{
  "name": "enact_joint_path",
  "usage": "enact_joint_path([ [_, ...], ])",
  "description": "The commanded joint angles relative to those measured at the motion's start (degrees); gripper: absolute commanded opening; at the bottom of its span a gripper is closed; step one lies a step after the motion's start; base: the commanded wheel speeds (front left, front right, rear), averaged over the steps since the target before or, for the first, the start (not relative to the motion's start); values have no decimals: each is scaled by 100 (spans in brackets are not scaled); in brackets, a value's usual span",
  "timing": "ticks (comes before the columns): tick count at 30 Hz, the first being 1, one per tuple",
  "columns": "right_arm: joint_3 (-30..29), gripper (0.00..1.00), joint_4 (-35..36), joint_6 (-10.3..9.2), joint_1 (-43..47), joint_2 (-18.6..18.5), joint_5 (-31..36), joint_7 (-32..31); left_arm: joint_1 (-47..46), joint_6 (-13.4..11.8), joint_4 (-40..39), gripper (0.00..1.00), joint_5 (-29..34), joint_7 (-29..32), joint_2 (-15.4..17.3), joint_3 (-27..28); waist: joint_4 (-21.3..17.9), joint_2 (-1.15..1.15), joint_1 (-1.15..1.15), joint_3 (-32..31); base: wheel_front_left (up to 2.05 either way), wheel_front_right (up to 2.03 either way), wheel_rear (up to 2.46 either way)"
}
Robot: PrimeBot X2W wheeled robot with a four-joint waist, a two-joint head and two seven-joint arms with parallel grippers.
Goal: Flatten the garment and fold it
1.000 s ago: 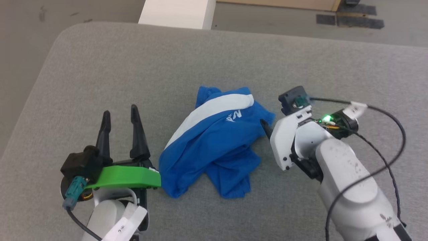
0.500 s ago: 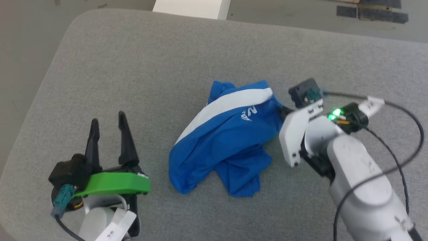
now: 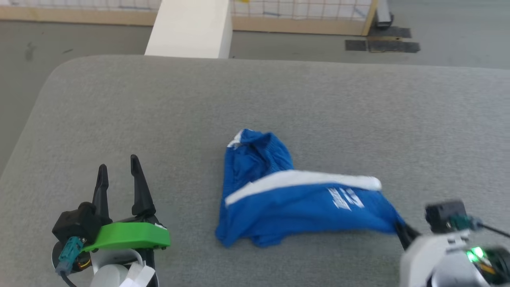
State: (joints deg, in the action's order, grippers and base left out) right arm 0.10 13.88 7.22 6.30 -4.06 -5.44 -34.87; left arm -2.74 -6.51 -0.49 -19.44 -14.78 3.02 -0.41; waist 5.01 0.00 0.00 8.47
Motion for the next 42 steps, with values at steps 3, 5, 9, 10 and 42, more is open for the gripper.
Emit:
enact_joint_path([
  [3, -451, 0, -103, 26, 520, 87, 76, -252, 7, 82, 49, 100, 68, -21, -13, -15, -283, 0, 0, -198, 0, 0, 0],
  [5, -666, 0, -303, 26, 666, 107, 54, -344, -4, 101, 64, 100, 89, -21, -13, -28, -310, 0, 0, -189, 0, 0, 0],
  [9, -920, 100, -588, 26, 709, 115, -186, -251, 5, 155, 120, 100, 140, -21, -13, -57, -343, 0, 0, -193, 0, 0, 0],
  [10, -962, 100, -600, 26, 669, 116, -240, -85, 18, 169, 137, 100, 170, -21, -13, -83, -346, 0, 0, -198, 0, 0, 0],
  [42, -632, 100, -1195, 26, 129, 118, -346, 2903, -148, 1375, 930, 100, -14, 3016, 415, -2960, -469, 0, 0, -479, 0, 0, 0],
])
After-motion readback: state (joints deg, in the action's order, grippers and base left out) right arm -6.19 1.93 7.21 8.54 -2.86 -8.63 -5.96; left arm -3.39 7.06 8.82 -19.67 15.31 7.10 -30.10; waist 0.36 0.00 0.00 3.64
